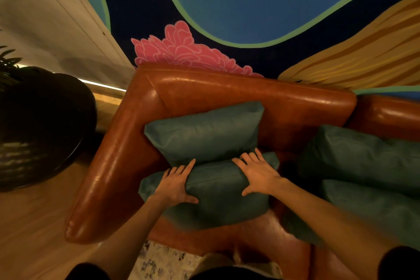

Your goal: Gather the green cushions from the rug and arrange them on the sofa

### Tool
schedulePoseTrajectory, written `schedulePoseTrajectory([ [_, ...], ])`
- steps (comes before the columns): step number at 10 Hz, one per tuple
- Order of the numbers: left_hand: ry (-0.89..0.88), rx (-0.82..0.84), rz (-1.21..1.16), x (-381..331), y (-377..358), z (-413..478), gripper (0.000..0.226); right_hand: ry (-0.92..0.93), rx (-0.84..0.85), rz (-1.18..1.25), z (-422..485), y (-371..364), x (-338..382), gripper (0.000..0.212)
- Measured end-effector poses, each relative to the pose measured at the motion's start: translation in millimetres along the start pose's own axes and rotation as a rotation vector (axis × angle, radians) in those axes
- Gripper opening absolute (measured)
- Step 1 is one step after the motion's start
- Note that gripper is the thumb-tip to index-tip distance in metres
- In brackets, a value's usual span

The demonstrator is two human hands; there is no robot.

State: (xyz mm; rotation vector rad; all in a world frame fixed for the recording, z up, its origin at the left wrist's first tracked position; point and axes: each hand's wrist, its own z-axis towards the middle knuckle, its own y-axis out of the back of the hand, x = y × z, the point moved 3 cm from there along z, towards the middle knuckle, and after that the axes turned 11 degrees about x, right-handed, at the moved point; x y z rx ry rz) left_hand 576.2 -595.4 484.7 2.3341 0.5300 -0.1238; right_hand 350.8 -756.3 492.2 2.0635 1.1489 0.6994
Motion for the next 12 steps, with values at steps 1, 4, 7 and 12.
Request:
schedulePoseTrajectory([
  [1,0.012,0.056,0.006,20.3,0.2,-5.9,0.14,-0.024,0.06,0.013,-5.3,5.3,-25.2,0.128],
  [4,0.067,0.052,0.07,31.5,0.1,-17.6,0.131,-0.079,0.139,0.012,-11.1,9.6,-40.1,0.106],
  [7,0.068,-0.007,0.071,5.3,3.6,-14.9,0.121,-0.107,0.142,-0.02,-17.2,13.8,-62.9,0.1],
  [12,-0.062,0.058,-0.144,4.4,13.2,-10.7,0.104,-0.227,0.101,0.172,-40.2,11.0,-46.6,0.087],
])
